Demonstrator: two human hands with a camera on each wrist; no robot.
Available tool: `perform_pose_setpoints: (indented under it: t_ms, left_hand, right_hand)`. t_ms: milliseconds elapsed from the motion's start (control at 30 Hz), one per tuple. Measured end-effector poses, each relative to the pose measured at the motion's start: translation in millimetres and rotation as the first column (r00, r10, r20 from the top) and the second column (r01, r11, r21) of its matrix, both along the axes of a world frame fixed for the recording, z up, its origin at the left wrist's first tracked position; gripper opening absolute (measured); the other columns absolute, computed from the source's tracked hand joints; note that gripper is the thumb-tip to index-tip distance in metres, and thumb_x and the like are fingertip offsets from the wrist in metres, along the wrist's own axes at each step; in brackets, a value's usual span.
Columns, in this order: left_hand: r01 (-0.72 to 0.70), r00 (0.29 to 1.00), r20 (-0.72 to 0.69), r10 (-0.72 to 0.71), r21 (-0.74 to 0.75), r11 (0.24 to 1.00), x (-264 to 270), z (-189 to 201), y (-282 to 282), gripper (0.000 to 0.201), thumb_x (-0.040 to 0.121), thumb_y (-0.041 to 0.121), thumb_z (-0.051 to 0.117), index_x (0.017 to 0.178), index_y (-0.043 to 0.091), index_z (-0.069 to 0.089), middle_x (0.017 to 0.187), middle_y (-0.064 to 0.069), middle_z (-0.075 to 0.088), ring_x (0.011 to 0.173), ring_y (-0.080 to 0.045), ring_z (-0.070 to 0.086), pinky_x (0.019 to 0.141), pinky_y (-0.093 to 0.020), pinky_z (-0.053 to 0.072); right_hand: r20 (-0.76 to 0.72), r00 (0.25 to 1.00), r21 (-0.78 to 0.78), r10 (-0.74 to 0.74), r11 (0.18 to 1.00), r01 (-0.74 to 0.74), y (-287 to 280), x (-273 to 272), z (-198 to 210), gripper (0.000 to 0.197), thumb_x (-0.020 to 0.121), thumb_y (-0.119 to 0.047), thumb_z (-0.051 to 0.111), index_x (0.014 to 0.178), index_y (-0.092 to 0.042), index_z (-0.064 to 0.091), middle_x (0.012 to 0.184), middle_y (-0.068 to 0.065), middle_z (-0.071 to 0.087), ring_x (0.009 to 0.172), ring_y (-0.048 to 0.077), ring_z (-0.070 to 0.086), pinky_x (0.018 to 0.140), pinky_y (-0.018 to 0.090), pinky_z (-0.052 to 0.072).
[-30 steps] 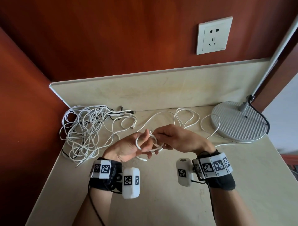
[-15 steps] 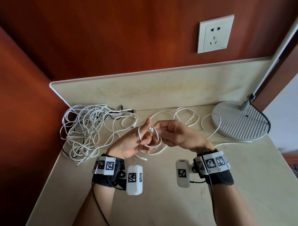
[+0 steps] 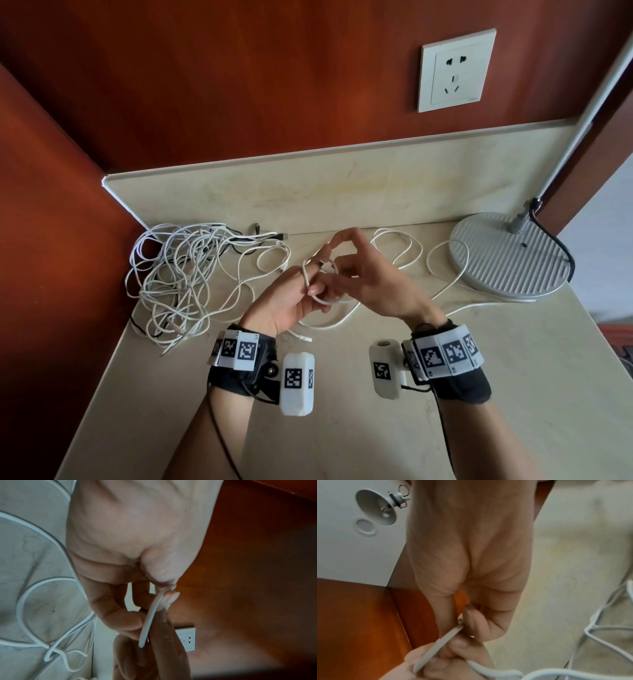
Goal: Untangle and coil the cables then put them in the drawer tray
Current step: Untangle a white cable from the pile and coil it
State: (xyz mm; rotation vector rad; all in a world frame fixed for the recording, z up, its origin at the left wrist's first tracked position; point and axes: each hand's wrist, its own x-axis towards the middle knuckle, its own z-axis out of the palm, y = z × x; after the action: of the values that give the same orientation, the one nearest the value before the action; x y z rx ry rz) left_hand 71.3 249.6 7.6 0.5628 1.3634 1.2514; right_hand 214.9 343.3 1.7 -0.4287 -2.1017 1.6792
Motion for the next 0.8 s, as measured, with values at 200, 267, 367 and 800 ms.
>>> perform_pose_setpoints:
  t_ms: [200,267,367,800]
  left_hand:
    - [-0.031,0.999,-0.043,0.032,0.024,0.999,-3.0,-0.4,6.3,0.043,0.088,0.056,0.058,0.086,0.014,0.059,0.047,0.005,0.036,0.059,-0.017,0.052,0.059,-0.029,0.043]
    - [-0.048,0.997,-0.054,0.05,0.04,0.998,-1.7,-0.7,9.6,0.042,0.091,0.058,0.056,0.091,0.018,0.066,0.05,0.005,0.034,0.056,-0.014,0.047,0.062,-0.029,0.045]
    - [-0.067,0.991,-0.114,0.072,0.043,0.997,0.2,-5.2,14.6,0.052,0.093,0.064,0.049,0.095,0.013,0.062,0.051,0.004,0.038,0.054,-0.013,0.047,0.068,-0.032,0.045]
    - [0.224,0.903,-0.385,-0.19,0.047,0.973,8.1,2.2,3.4,0.074,0.103,0.066,0.019,0.077,0.022,0.071,0.072,-0.004,0.059,0.068,-0.016,0.038,0.061,-0.027,0.033]
  right_hand:
    - [-0.012,0.984,0.343,-0.179,0.924,0.172,-5.5,-4.8,5.0,0.03,0.098,-0.005,0.059,0.12,-0.015,0.04,0.068,-0.007,0.069,0.054,0.016,0.058,0.057,0.029,0.048]
    - [-0.03,0.975,0.398,-0.219,0.893,0.212,-6.0,-8.4,1.6,0.022,0.101,-0.008,0.055,0.116,-0.016,0.041,0.071,-0.013,0.071,0.054,0.008,0.058,0.057,0.023,0.046]
    - [-0.029,0.968,0.481,-0.25,0.845,0.233,-3.4,-11.2,-4.7,0.015,0.1,-0.011,0.055,0.109,-0.016,0.045,0.08,-0.011,0.073,0.061,0.007,0.059,0.061,0.034,0.052]
    - [-0.178,0.94,0.206,-0.29,0.924,0.324,5.1,5.8,9.2,0.011,0.1,-0.012,0.067,0.097,-0.009,0.056,0.079,0.005,0.066,0.066,0.023,0.067,0.065,0.044,0.057]
